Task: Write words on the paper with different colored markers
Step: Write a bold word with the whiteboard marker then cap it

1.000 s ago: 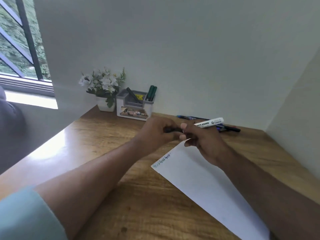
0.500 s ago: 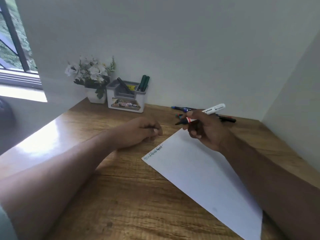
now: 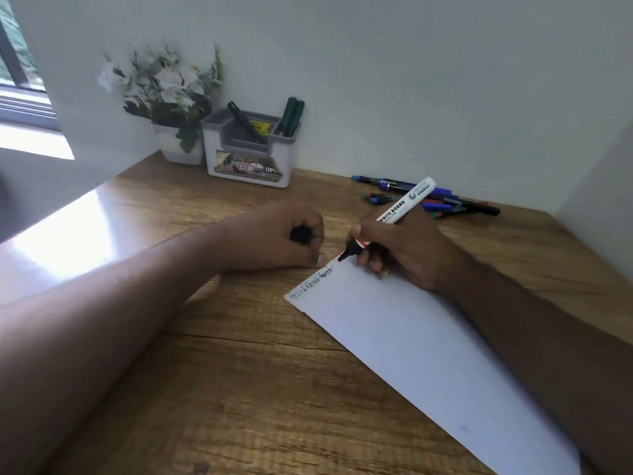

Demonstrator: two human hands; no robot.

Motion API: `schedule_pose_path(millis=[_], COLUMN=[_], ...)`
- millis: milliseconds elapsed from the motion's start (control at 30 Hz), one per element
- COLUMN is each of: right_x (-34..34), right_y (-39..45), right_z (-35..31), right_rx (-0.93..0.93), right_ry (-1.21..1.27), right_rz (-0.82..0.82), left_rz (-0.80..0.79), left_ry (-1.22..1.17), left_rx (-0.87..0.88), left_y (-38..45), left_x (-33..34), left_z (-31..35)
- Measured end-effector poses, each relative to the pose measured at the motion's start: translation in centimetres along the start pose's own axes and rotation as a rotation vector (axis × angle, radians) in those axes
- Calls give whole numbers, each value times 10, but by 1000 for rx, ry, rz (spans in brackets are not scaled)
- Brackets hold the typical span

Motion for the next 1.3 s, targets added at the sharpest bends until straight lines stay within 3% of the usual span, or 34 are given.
schedule_pose_path(millis=[400, 933, 1300], right_x=[6, 8, -1], right_y=[-2, -2, -1], right_z=[-5, -5, -4], right_rx=[-34, -24, -23], right_ry=[-162, -161, -148], right_rz=[-34, -60, 6], left_rz=[-24, -42, -41], left_ry=[9, 13, 22], left_rx=[-34, -54, -33], left_y=[0, 1, 1], left_x=[3, 4, 3], left_z=[0, -1, 1])
Point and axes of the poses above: each hand's wrist, its own y-axis towards the middle knuckle, its own x-axis out of the palm, z = x × y, the point moved 9 cm from there along y, towards the middle knuckle, and after that the axes turned 6 degrees about -x, right-handed, at the moved point
